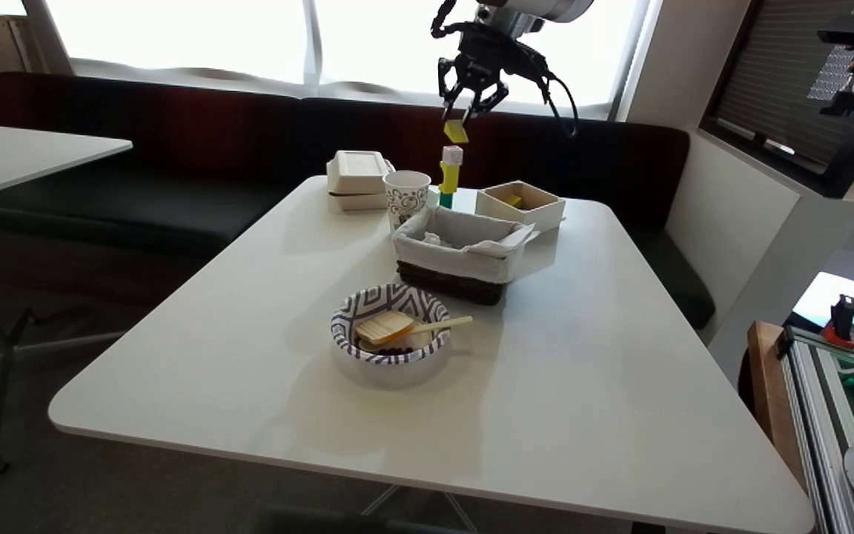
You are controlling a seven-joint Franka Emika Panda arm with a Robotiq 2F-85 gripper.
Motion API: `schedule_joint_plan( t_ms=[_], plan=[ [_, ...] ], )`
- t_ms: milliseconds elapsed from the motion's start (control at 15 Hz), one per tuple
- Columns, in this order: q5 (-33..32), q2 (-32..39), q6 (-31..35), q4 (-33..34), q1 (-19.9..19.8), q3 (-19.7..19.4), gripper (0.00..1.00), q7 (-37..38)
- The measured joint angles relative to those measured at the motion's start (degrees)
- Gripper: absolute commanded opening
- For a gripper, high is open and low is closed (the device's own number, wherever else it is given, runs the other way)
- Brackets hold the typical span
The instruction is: Remove a block from the box and put it on the tower
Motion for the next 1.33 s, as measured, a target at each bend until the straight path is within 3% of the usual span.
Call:
schedule_joint_plan(
  t_ms=[1333],
  plan=[
    [0.0, 4.3, -0.5, 3.7, -0.3, -0.1, 0.1, -1.8]
  ],
)
